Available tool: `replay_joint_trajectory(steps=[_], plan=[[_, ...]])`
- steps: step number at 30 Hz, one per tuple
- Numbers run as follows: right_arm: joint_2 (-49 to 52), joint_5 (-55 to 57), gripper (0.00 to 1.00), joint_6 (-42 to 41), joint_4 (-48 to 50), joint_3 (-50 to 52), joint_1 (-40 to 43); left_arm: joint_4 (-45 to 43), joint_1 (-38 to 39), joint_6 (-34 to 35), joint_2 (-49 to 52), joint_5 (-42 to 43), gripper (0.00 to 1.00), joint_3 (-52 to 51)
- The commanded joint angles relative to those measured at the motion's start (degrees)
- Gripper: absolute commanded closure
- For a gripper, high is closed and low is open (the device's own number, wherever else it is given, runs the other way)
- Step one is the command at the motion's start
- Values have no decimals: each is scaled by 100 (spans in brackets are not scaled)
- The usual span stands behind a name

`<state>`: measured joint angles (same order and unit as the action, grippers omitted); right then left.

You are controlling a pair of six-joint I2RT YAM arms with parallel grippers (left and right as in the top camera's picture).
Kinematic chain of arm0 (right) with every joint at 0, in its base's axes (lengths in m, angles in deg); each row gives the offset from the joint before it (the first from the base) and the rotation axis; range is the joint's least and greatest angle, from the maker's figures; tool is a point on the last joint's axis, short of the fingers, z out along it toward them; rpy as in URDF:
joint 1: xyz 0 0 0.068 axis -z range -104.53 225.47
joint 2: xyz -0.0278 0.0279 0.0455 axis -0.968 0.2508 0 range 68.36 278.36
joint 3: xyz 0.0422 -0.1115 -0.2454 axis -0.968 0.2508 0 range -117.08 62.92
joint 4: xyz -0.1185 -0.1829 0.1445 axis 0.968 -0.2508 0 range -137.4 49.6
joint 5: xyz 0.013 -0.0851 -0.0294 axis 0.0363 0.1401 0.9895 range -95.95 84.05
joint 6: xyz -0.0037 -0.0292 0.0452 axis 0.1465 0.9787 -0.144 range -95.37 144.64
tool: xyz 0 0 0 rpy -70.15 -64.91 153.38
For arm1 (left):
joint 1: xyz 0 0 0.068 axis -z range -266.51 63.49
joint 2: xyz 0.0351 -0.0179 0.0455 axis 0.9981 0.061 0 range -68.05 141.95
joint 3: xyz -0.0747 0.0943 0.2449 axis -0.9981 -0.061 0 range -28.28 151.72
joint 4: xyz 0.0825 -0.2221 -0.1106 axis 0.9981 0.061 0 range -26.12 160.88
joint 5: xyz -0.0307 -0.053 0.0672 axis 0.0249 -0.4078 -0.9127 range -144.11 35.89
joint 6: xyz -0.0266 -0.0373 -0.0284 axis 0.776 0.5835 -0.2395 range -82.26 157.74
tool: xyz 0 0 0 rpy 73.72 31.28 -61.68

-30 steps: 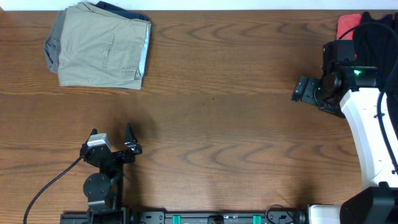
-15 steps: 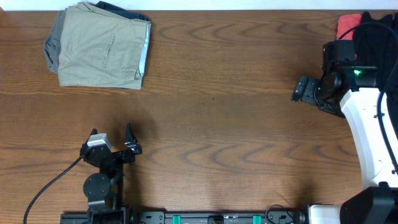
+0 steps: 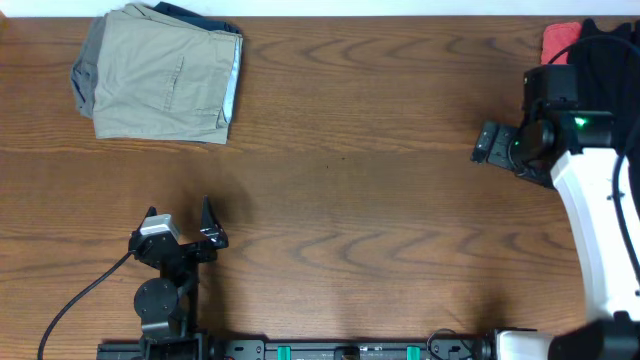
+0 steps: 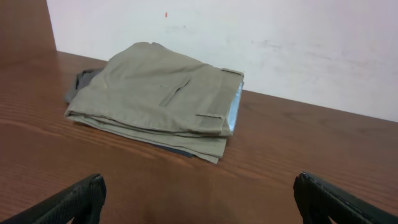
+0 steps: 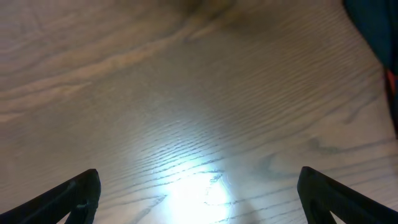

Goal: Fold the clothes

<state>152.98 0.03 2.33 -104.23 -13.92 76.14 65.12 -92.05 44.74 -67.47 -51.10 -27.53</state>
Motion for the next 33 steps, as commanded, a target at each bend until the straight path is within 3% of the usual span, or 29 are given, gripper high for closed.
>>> replay_joint_trajectory(steps=[1, 23, 33], plan=[[-505, 17, 1, 50, -7, -17, 0, 273, -28, -98, -35, -107, 2, -52], [-4065, 17, 1, 50, -9, -17, 0, 273, -28, -98, -35, -107, 2, -52], [-5021, 144, 1, 55, -299, -9, 0, 273, -28, -98, -35, -107, 2, -52]])
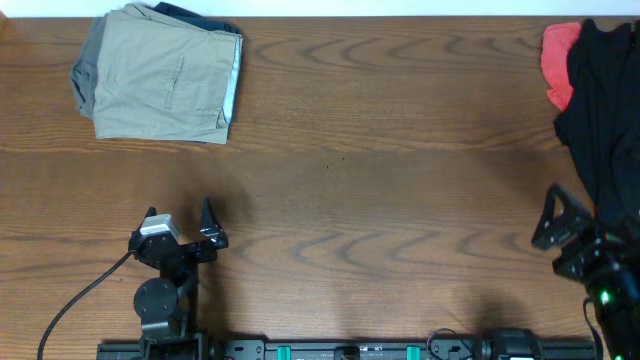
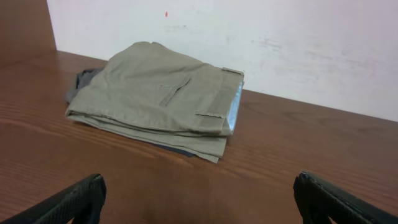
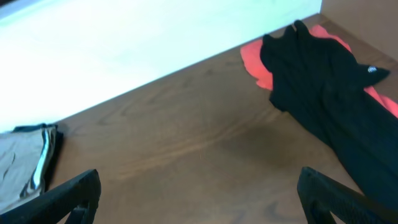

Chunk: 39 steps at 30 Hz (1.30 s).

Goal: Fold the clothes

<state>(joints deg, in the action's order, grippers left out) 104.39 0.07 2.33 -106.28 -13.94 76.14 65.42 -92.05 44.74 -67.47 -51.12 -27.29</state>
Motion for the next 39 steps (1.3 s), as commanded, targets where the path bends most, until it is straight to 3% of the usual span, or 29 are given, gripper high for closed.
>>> replay_joint_trajectory(steps=[1, 8, 24, 39], plan=[[-210, 140, 1, 59, -116, 4, 0, 243, -28, -98, -35, -105, 2, -76], [-868, 15, 1, 605, 177, 962, -39, 243, -28, -98, -35, -105, 2, -76], [-3198, -949, 1, 870, 3681, 5246, -525, 243, -28, -98, -35, -105, 2, -76], [-3574, -1104, 1, 1010, 5213, 6717, -522, 243, -28, -98, -35, -105, 2, -76]])
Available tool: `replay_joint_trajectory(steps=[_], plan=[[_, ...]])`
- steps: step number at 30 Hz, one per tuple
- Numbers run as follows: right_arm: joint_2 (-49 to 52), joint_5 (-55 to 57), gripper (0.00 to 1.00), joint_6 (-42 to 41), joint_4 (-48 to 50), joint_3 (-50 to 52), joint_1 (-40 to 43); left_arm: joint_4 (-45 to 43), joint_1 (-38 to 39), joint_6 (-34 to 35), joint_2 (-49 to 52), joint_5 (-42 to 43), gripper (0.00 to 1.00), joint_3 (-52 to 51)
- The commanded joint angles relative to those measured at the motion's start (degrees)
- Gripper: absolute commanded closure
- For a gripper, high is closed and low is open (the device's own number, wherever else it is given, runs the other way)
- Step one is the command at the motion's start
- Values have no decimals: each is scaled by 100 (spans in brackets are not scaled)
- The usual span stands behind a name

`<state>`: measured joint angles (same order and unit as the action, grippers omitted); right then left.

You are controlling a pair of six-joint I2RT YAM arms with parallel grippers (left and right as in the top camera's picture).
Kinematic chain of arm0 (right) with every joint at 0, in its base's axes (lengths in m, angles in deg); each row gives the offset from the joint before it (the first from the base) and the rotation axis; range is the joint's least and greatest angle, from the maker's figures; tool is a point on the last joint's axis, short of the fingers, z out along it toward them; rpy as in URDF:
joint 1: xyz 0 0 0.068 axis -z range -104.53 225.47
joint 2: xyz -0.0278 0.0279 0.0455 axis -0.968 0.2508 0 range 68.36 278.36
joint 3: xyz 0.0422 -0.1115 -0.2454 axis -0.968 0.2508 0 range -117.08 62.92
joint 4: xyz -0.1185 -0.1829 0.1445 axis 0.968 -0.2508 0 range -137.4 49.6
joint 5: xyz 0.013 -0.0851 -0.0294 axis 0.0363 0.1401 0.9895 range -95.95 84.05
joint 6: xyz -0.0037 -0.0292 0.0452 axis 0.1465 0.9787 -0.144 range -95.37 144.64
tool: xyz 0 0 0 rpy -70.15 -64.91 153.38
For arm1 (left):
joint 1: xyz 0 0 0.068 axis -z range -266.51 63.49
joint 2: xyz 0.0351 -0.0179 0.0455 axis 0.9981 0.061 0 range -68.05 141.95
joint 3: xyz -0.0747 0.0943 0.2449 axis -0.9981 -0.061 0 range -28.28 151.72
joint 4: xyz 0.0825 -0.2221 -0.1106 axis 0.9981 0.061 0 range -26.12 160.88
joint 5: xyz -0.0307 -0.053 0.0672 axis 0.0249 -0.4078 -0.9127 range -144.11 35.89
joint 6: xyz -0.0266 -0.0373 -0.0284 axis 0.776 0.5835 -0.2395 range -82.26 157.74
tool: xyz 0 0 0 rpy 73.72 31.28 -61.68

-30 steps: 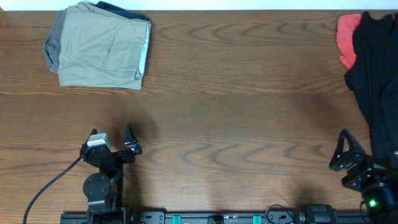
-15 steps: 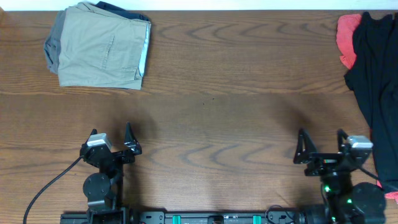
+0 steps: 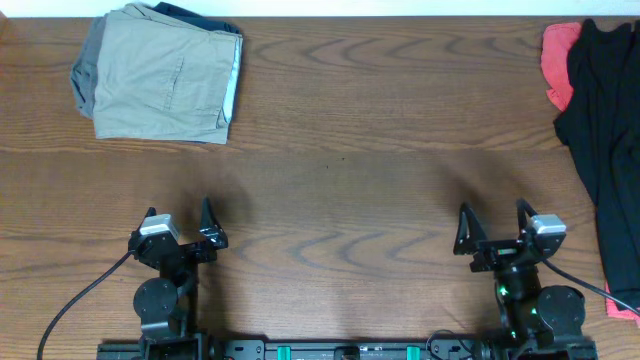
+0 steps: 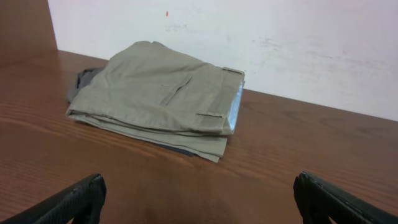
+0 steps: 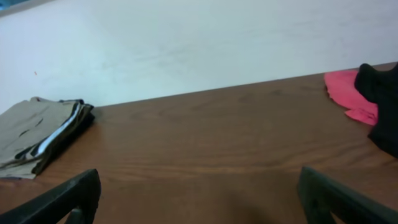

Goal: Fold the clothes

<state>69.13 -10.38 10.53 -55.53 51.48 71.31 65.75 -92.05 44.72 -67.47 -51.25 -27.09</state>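
A folded stack topped by khaki trousers (image 3: 160, 72) lies at the table's far left corner, also in the left wrist view as khaki trousers (image 4: 161, 99) and the right wrist view (image 5: 37, 134). A loose black garment (image 3: 600, 120) drapes down the right edge over a red garment (image 3: 557, 50), both seen in the right wrist view, the red garment (image 5: 348, 93) behind the black one (image 5: 382, 99). My left gripper (image 3: 180, 230) rests open near the front left. My right gripper (image 3: 497, 232) rests open near the front right. Both hold nothing.
A white wall (image 4: 280, 43) runs behind the wooden table (image 3: 340, 160). A black cable (image 3: 75, 305) trails from the left arm's base toward the front edge. The mounting rail (image 3: 340, 350) lies along the front.
My right gripper has moved left from the front right corner beside the black garment to a parked spot at the front, level and facing the wall. The left arm and clothes are unchanged.
My right gripper was open over the bare table by the black garment at the right edge, camera facing down. Then it was at the front right corner. Now it sits parked at the front, open. The left gripper stayed parked and open throughout.
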Motion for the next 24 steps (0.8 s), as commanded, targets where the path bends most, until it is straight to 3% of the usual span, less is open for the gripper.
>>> replay_joint_trajectory(steps=[1, 12, 24], plan=[[-48, -76, 1, 243, 254, 256, -39, 210, -28, -96, -35, -92, 2, -96], [-50, -247, 1, 455, 1652, 1126, -22, 210, -28, -96, -35, -92, 2, -96], [-50, -236, 1, 522, 1145, 1113, 68, 210, -28, -96, -35, -92, 2, -96]])
